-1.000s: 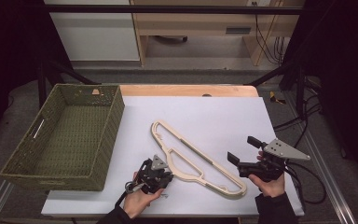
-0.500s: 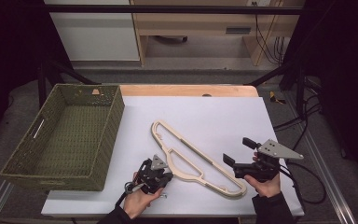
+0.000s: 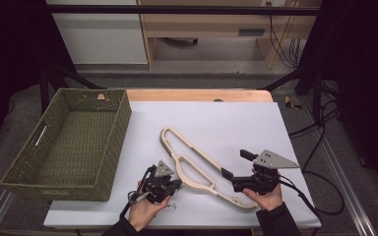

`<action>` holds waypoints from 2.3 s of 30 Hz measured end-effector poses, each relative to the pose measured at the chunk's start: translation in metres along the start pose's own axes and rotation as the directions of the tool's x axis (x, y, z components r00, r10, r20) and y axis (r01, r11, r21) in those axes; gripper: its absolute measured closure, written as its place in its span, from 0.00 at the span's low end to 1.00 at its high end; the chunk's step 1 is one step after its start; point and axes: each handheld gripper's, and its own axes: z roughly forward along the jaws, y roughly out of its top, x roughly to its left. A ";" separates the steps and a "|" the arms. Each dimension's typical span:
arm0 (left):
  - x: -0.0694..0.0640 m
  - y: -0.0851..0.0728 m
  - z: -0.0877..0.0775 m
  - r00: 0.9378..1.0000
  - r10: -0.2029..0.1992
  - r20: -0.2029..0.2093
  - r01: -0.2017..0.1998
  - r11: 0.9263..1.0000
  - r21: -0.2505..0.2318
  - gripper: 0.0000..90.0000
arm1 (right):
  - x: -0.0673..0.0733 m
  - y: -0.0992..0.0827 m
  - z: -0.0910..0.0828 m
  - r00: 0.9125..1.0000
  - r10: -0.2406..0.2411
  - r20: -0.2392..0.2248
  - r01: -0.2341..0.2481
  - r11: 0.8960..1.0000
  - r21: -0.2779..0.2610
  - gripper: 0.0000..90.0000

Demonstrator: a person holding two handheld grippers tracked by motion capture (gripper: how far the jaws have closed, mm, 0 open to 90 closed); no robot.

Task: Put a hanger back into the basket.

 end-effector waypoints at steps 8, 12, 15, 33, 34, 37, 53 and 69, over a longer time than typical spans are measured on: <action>-0.004 0.004 -0.006 1.000 0.018 -0.003 -0.018 1.000 0.005 0.98 | 0.023 0.000 0.017 0.999 -0.040 -0.026 0.042 0.996 0.072 0.15; -0.006 0.006 -0.008 1.000 0.026 0.000 -0.026 1.000 0.006 0.98 | 0.040 -0.009 0.036 0.995 -0.094 -0.047 0.100 0.983 0.157 0.17; -0.008 0.007 -0.010 1.000 0.029 -0.001 -0.029 1.000 0.006 0.99 | 0.044 -0.013 0.042 0.994 -0.098 -0.057 0.107 0.978 0.178 0.19; -0.009 0.013 -0.014 1.000 0.018 0.003 -0.018 1.000 0.016 0.98 | 0.069 -0.030 0.073 0.975 -0.173 -0.141 0.211 0.919 0.332 0.48; -0.009 0.013 -0.014 1.000 0.017 0.003 -0.017 1.000 0.016 0.98 | 0.071 -0.031 0.075 0.972 -0.184 -0.146 0.224 0.913 0.340 0.49; -0.009 0.013 -0.015 1.000 0.010 0.005 -0.010 1.000 0.016 0.98 | 0.072 -0.035 0.080 0.969 -0.192 -0.154 0.237 0.901 0.365 0.51; -0.008 0.013 -0.015 1.000 0.011 0.007 -0.011 1.000 0.017 0.98 | 0.071 -0.043 0.086 0.953 -0.272 -0.131 0.302 0.867 0.396 0.77; -0.003 0.020 -0.039 0.999 0.024 0.047 -0.020 0.996 -0.083 0.74 | 0.069 -0.038 0.080 0.929 -0.341 -0.143 0.370 0.849 0.376 0.84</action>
